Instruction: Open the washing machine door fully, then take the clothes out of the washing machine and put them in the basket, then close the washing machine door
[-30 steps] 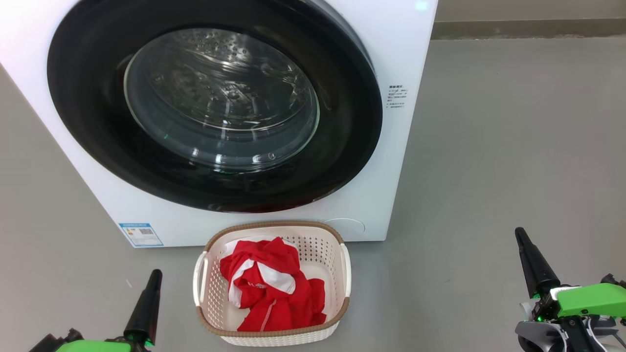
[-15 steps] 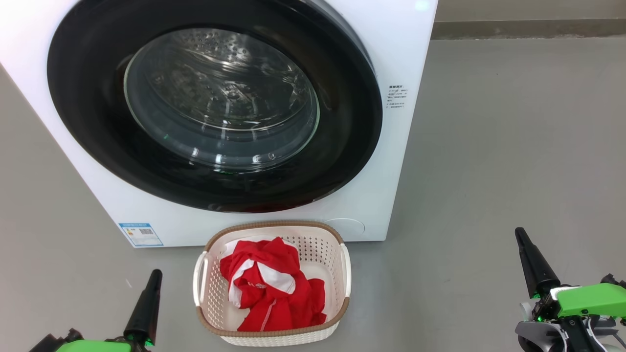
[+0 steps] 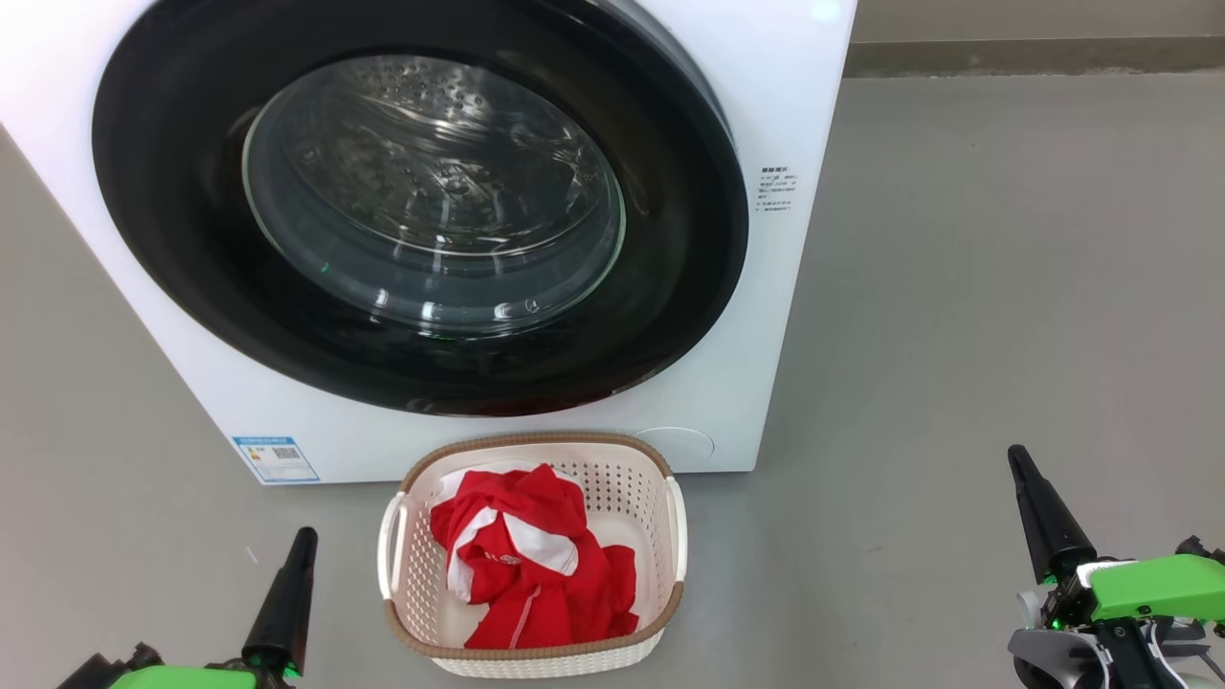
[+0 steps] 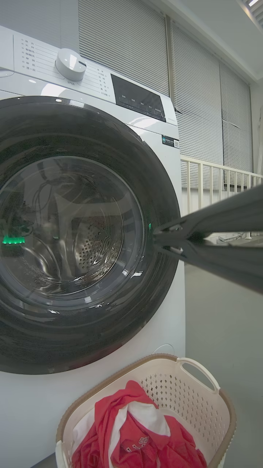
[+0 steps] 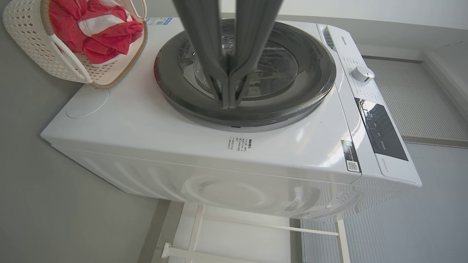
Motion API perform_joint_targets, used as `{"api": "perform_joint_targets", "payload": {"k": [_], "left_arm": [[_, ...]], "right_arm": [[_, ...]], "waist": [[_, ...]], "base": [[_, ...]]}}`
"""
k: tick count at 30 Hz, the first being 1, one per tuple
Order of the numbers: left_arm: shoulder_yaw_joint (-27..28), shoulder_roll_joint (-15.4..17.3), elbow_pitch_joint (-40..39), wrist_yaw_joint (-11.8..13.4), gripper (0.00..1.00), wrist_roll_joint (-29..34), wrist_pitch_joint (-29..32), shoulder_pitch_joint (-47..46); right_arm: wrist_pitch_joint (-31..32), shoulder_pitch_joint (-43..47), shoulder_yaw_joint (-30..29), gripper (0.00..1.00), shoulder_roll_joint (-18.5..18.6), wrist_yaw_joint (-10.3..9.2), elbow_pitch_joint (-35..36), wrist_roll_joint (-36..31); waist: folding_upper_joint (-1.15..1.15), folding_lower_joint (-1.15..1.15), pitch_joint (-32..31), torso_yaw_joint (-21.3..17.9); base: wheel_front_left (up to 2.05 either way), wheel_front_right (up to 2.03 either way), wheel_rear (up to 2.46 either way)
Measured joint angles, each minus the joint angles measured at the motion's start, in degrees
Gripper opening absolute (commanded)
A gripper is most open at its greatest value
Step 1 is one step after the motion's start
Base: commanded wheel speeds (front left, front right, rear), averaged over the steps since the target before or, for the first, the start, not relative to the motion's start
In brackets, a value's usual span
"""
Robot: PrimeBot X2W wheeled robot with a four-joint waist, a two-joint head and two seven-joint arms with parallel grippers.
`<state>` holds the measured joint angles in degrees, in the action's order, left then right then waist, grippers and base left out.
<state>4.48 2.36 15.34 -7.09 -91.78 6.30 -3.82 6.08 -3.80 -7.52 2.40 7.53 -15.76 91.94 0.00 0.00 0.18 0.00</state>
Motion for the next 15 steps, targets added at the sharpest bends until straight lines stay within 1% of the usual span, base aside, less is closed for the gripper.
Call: {"api": "perform_joint_targets", "payload": {"k": [15], "left_arm": [[0.00, -0.01, 0.00, 0.00, 0.00, 0.00, 0.00, 0.00]], "right_arm": [[0.00, 0.00, 0.00, 0.00, 0.00, 0.00, 0.00, 0.01]], "waist": [[0.00, 0.00, 0.00, 0.00]], "base": [[0.00, 0.00, 0.00]]}}
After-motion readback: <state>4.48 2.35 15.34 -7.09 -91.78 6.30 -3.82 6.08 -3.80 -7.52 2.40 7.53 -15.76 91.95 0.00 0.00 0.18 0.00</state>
